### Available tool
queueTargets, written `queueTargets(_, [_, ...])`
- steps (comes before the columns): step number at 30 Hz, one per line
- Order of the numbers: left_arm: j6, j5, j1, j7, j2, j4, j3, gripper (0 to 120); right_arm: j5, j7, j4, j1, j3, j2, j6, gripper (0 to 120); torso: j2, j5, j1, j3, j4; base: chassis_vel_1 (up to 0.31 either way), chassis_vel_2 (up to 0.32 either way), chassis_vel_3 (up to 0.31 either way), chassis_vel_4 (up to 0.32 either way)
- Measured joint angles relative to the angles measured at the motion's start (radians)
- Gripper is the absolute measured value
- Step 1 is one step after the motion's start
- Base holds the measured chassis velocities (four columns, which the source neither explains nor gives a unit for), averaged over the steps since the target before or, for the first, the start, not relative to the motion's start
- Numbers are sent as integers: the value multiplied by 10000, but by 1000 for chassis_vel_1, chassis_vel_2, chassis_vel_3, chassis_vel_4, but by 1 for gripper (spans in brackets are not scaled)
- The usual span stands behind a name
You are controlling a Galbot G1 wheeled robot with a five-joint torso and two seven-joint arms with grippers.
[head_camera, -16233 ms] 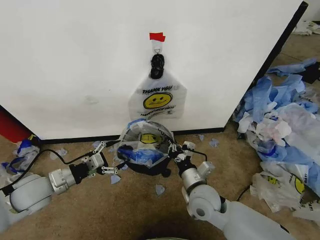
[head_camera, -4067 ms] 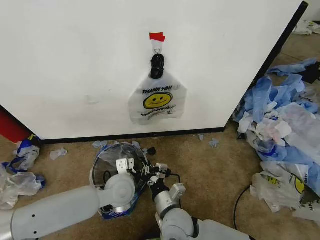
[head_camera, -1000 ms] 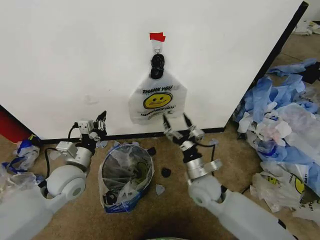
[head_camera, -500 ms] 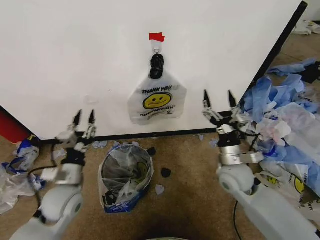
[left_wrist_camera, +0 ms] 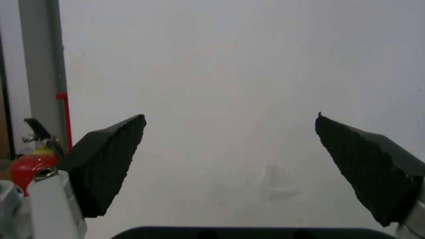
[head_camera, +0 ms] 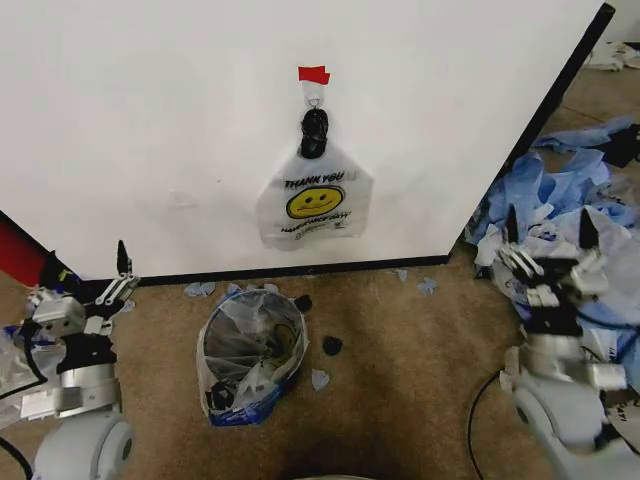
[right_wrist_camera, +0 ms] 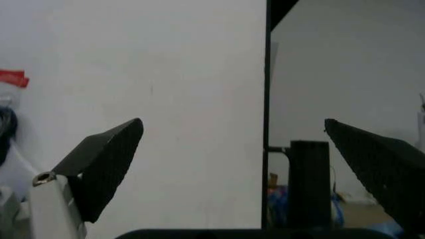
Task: Pick up the garbage bag from the wall and place it over the trash bin.
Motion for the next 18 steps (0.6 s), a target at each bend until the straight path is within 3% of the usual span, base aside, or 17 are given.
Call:
queueTargets(7, [-128, -493, 388, 82, -181, 137, 329, 100, -1055, 296, -517, -497, -575, 998, 281, 100, 0, -2, 1, 1, 1, 0, 0, 0, 0])
queueTargets(12, [-111, -572, 433, 380, -248, 203, 565, 100, -1581, 397, -717, -554, -895, 1296, 196, 100, 0, 2, 1, 1, 0, 0, 0, 0, 0])
queueTargets(18, [482, -1097, 458, 370, -236, 199, 999, 100, -1695, 215, -943, -531, -1117, 1517, -116, 100, 0, 0, 1, 1, 2, 0, 0, 0, 0])
